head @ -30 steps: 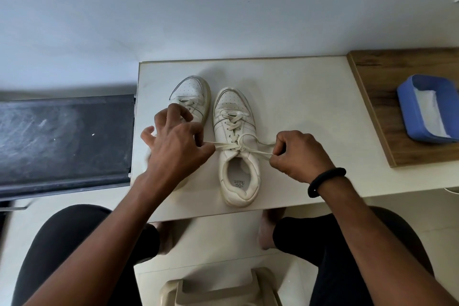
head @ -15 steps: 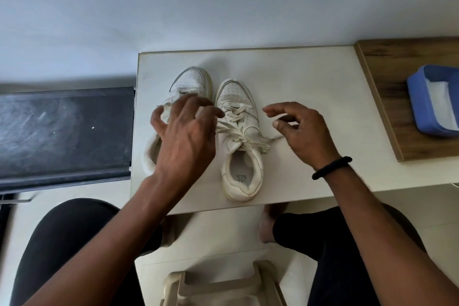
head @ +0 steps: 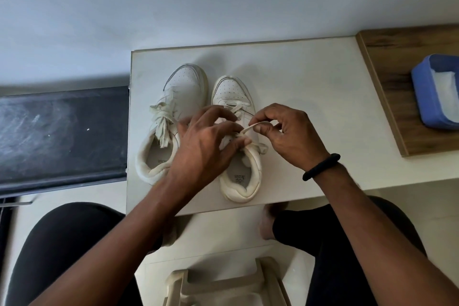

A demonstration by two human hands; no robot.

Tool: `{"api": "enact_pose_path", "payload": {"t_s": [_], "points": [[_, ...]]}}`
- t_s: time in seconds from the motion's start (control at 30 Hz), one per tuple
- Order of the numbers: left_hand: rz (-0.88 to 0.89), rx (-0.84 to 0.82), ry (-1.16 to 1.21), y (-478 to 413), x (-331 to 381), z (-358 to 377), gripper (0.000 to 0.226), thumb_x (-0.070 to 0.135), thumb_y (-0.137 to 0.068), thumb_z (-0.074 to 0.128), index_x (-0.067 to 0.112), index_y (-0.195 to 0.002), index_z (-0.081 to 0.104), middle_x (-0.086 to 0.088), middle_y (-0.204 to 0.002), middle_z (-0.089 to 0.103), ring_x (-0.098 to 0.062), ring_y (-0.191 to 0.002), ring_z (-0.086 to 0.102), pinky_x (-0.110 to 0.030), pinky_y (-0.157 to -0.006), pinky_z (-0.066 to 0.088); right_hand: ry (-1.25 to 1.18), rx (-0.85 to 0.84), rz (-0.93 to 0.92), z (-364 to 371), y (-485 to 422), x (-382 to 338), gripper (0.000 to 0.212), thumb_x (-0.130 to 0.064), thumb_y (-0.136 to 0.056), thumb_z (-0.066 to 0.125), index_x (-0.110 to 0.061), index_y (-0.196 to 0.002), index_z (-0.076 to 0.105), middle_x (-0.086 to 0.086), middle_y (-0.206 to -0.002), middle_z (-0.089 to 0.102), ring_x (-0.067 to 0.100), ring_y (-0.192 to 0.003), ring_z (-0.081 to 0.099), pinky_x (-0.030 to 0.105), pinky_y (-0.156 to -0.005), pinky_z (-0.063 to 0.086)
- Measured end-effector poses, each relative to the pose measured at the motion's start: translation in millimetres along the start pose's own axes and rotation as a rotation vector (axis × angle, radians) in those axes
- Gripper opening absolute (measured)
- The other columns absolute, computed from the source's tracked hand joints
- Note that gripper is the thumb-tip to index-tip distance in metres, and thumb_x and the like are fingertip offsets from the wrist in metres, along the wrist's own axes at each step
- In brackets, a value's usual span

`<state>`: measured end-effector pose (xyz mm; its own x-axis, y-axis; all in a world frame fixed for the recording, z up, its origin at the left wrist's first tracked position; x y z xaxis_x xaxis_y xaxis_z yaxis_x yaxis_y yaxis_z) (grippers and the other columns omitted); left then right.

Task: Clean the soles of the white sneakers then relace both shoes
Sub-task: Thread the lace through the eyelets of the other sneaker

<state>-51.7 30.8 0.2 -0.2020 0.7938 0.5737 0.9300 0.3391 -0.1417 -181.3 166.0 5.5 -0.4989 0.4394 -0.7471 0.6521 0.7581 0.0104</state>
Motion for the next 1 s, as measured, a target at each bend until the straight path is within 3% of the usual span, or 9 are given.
{"api": "enact_pose_path", "payload": {"t_s": [0.2,0.33,0.43,0.53,0.67,0.77,0.87,1.0], "points": [[0.127,-0.044,-0.211,-6,-16,-18,0.021,0.034,-0.096,0.071,0.036,-0.116,0.076,0.009,-0.137,0.065,-0.024,-0.140,0.051,-0.059,-0.103,0.033,-0.007,0.064,0.084,-9,2,4,0.006,-0.016,-0.091,0.072,-0.018,-0.094,0.076,-0.015,-0.081,0.065,-0.001,-0.081,0.061,0.008,-0.070,0.043],[-0.007,0.073,-0.355,-9,-17,-28,0.012,0.027,-0.092,0.076,0.027,-0.104,0.078,-0.002,-0.140,0.064,-0.032,-0.143,0.048,-0.066,-0.108,0.025,-0.034,0.041,0.124,-10,4,3,0.004,-0.017,-0.091,0.071,-0.018,-0.091,0.075,-0.012,-0.075,0.070,0.002,-0.075,0.066,0.012,-0.069,0.048],[-0.153,0.250,-0.408,-7,-19,-35,0.032,0.008,-0.088,0.074,0.025,-0.115,0.074,-0.007,-0.147,0.057,-0.034,-0.145,0.044,-0.068,-0.109,0.024,-0.067,0.042,0.137,-9,5,3,0.009,-0.013,-0.094,0.068,-0.018,-0.093,0.075,-0.010,-0.077,0.074,-0.001,-0.076,0.070,0.011,-0.070,0.051],[-0.143,0.334,-0.396,-5,-15,-39,0.050,-0.001,-0.085,0.070,0.026,-0.127,0.069,-0.007,-0.146,0.056,-0.032,-0.141,0.046,-0.064,-0.107,0.027,0.102,0.124,0.081,-13,5,5,0.015,-0.009,-0.092,0.068,-0.019,-0.096,0.078,-0.004,-0.085,0.073,0.011,-0.080,0.068,0.028,-0.075,0.055],[-0.162,0.318,-0.406,-4,-13,-38,0.049,0.005,-0.088,0.069,0.028,-0.131,0.067,-0.004,-0.146,0.057,-0.032,-0.135,0.048,-0.062,-0.104,0.030,0.333,0.291,0.093,-27,4,16,0.018,-0.007,-0.085,0.075,-0.023,-0.092,0.079,0.000,-0.095,0.061,0.024,-0.094,0.059,0.045,-0.081,0.052],[-0.243,0.312,-0.418,-6,-32,-52,0.033,0.019,-0.091,0.070,0.030,-0.123,0.073,-0.005,-0.145,0.059,-0.035,-0.134,0.049,-0.062,-0.101,0.031,0.410,0.431,0.192,-43,8,25,0.016,-0.013,-0.085,0.077,-0.025,-0.095,0.080,0.004,-0.099,0.053,0.028,-0.098,0.053,0.048,-0.081,0.051],[-0.321,0.323,-0.395,-5,-50,-68,0.030,0.020,-0.091,0.072,0.030,-0.118,0.077,-0.005,-0.146,0.059,-0.037,-0.135,0.048,-0.060,-0.098,0.030,0.426,0.514,0.281,-56,11,31,0.016,-0.017,-0.089,0.074,-0.028,-0.099,0.079,0.002,-0.095,0.048,0.029,-0.095,0.055,0.049,-0.083,0.049],[-0.383,0.360,-0.365,-4,-66,-85,0.022,0.028,-0.095,0.070,0.031,-0.115,0.078,-0.002,-0.142,0.062,-0.034,-0.130,0.051,-0.056,-0.096,0.034,0.303,0.553,0.354,-67,13,39,0.016,-0.021,-0.094,0.067,-0.021,-0.107,0.078,0.008,-0.094,0.072,0.028,-0.087,0.067,0.045,-0.087,0.055]]}}
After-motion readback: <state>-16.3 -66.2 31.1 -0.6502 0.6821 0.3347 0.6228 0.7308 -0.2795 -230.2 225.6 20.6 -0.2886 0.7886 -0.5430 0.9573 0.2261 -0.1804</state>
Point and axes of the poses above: each hand's wrist, its own y-axis away from the middle knuckle, its own z-axis out of the palm, x = y × z, the point moved 4 cm from there along -y, towards the middle knuckle
